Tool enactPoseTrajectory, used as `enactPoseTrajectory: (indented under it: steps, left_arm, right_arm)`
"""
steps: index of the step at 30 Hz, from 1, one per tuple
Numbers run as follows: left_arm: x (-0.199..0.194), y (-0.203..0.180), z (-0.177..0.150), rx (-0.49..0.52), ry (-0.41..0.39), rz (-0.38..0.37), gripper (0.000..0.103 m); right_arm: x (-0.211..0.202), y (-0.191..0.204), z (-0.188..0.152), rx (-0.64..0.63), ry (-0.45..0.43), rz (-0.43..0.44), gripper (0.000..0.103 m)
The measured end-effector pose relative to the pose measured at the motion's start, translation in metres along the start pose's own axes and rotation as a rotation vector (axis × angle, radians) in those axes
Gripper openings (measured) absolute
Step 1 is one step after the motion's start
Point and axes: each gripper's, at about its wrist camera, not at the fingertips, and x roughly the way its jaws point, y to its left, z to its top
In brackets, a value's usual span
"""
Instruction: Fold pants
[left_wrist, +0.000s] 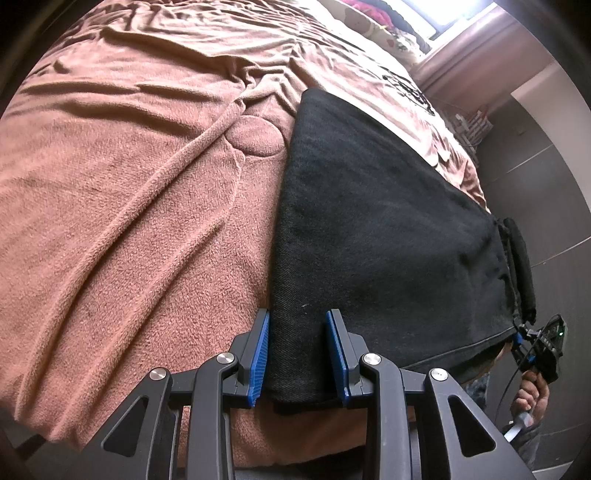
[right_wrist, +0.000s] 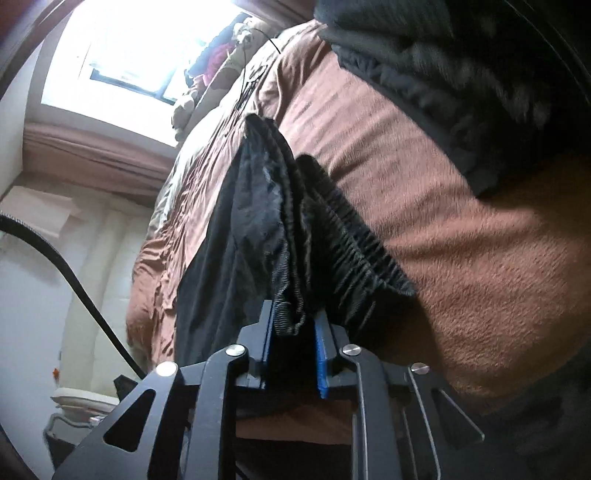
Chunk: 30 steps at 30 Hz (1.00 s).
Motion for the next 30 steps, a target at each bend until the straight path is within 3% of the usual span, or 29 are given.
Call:
enactPoseTrajectory:
  steps: [6, 10, 20, 30]
  left_arm:
    - [-0.005, -0.004, 0.004, 0.03, -0.01, 0.01, 0.032]
    - [-0.004, -0.003, 0.011, 0.026, -0.004, 0.014, 0.032]
    - [0.011, -0.003, 0.042, 0.009, 0.024, -0.001, 0.032]
    - [0.042, -0.004, 0.075, -0.02, 0.067, -0.042, 0.032]
  right_arm:
    - [-0.023, 0.026, -0.002, -0.075, -0.05, -0.065, 0.011]
    - [-0.017, 0.023, -0.008, -0.092, -0.031, -0.15, 0.011]
    - [-0.025, 0.028, -0.006, -0.071, -0.058, -0.185, 0.009]
    - [-0.016, 0.022, -0.011, -0.059, -0.029, -0.229, 0.009]
